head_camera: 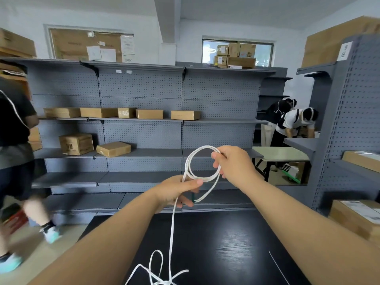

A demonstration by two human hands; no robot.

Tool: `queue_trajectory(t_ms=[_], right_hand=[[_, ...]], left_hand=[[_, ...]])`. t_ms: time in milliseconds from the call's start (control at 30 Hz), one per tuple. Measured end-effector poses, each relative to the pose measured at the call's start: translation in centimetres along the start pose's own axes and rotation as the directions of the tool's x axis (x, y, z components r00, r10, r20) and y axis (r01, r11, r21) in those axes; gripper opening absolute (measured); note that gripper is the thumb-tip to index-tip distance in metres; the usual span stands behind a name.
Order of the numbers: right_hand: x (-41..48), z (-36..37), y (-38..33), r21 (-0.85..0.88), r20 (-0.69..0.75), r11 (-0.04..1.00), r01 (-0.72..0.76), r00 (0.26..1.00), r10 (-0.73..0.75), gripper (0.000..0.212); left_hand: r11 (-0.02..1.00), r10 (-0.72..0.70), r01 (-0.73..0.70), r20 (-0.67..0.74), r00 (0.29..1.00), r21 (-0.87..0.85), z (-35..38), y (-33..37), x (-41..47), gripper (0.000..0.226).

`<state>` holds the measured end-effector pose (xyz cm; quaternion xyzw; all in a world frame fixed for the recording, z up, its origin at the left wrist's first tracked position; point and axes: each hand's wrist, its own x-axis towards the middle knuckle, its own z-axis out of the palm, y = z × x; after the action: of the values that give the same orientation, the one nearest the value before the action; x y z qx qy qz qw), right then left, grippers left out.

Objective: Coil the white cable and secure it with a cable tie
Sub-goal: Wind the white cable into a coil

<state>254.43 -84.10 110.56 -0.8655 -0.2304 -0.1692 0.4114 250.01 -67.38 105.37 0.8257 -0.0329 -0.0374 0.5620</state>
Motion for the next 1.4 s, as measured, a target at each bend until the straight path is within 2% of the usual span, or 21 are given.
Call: queue_trajectory(t_ms=[133, 233, 333, 400, 467, 500, 533, 600, 633, 667, 700, 733, 800, 867, 933, 1000, 1033, 1133, 1167, 1267, 1400], right_hand=[[0.0, 0.0, -0.1, 0.012, -0.010, 1.000, -0.008, 1.000, 0.008, 0.023], [0.1, -0.2, -0.1, 0.017, -0.009, 0.999, -0.036, 0.999, 0.036, 0.023], [0.3, -0.2, 0.0, 0.026, -0.017, 0.998, -0.048, 0.999, 0.049, 0.023], [0.3, -0.1, -0.1, 0.026, -0.019, 0.999, -0.048, 0.999, 0.049, 0.022], [0.4, 0.0, -0.2, 0.025, -0.021, 0.998, -0.051, 0.998, 0.052, 0.022], [0.4, 0.0, -0.3, 0.028, -0.022, 0.998, -0.054, 0.998, 0.055, 0.022], [0.4, 0.0, -0.3, 0.031, -0.022, 0.998, -0.058, 0.998, 0.058, 0.023], [0.4, 0.0, -0.3, 0.035, -0.026, 0.997, -0.067, 0.997, 0.068, 0.023], [0.5, 0.0, -0.4, 0.035, -0.031, 0.997, -0.073, 0.997, 0.074, 0.024], [0.6, 0.0, -0.4, 0.032, -0.037, 0.996, -0.079, 0.996, 0.080, 0.024], [0.6, 0.0, -0.5, 0.032, -0.041, 0.996, -0.085, 0.995, 0.086, 0.025], [0.7, 0.1, -0.6, 0.037, -0.043, 0.995, -0.091, 0.995, 0.092, 0.026], [0.8, 0.3, -0.8, 0.048, -0.047, 0.994, -0.099, 0.994, 0.101, 0.028], [0.8, 0.5, -0.9, 0.060, -0.054, 0.993, -0.103, 0.993, 0.106, 0.028], [0.8, 0.7, -1.0, 0.080, -0.065, 0.991, -0.106, 0.992, 0.111, 0.028], [0.8, 0.7, -1.0, 0.094, -0.076, 0.989, -0.115, 0.990, 0.122, 0.029], [0.8, 0.7, -1.0, 0.099, -0.077, 0.988, -0.121, 0.989, 0.129, 0.030], [0.8, 0.7, -0.7, 0.114, -0.073, 0.984, -0.138, 0.987, 0.147, 0.030], [0.8, 0.7, -0.6, 0.119, -0.073, 0.983, -0.141, 0.986, 0.150, 0.029], [0.9, 0.6, -0.4, 0.110, -0.073, 0.982, -0.154, 0.984, 0.163, 0.028], [0.9, 0.8, -0.2, 0.127, -0.067, 0.976, -0.175, 0.980, 0.185, 0.029]], left_hand=[[0.988, 0.002, -0.004, -0.015, 1.000, -0.156, -0.4, -0.3, 0.1, 0.056], [0.979, -0.005, -0.001, -0.029, 1.000, -0.204, -0.4, -0.5, 0.3, 0.072], [0.960, -0.012, -0.012, -0.085, 0.996, -0.280, -0.3, -0.6, 0.3, 0.074], [0.961, -0.007, -0.032, -0.138, 0.990, -0.274, -0.2, -0.6, 0.3, 0.074], [0.982, 0.026, -0.070, -0.239, 0.971, -0.178, 0.3, -0.2, 0.1, 0.064], [0.985, 0.077, -0.125, -0.354, 0.932, -0.116, 0.7, -0.1, 0.1, 0.053], [0.978, 0.141, -0.196, -0.489, 0.861, -0.064, 1.2, 0.0, 0.1, 0.043], [0.945, 0.214, -0.326, -0.716, 0.664, -0.020, 2.5, 0.2, -0.4, 0.031], [0.934, 0.169, -0.352, -0.792, 0.587, -0.062, 3.2, 0.2, -0.7, 0.027], [0.924, 0.064, -0.348, -0.834, 0.548, -0.157, 4.0, 0.3, -1.1, 0.027], [0.901, -0.081, -0.315, -0.829, 0.554, -0.298, 4.9, 0.2, -1.2, 0.031], [0.851, -0.234, -0.253, -0.763, 0.603, -0.461, 5.8, 0.2, -1.4, 0.035], [0.699, -0.417, -0.099, -0.516, 0.748, -0.708, 7.3, 0.3, -1.3, 0.042], [0.521, -0.429, -0.007, -0.269, 0.862, -0.853, 8.3, 0.6, -1.2, 0.046], [0.388, -0.385, -0.010, -0.172, 0.907, -0.921, 8.6, 1.2, -1.1, 0.051], [0.327, -0.381, -0.061, -0.191, 0.905, -0.943, 8.6, 1.8, -1.0, 0.053], [0.323, -0.387, -0.101, -0.229, 0.893, -0.941, 8.5, 2.0, -1.1, 0.047], [0.314, -0.384, -0.283, -0.394, 0.835, -0.906, 8.3, 1.8, -0.8, 0.010], [0.324, -0.382, -0.336, -0.447, 0.809, -0.884, 8.1, 1.6, -0.8, 0.007], [0.377, -0.393, -0.413, -0.547, 0.739, -0.829, 7.8, 1.5, -0.4, 0.005], [0.420, -0.318, -0.498, -0.637, 0.703, -0.759, 6.9, 2.0, -0.1, 0.008]])
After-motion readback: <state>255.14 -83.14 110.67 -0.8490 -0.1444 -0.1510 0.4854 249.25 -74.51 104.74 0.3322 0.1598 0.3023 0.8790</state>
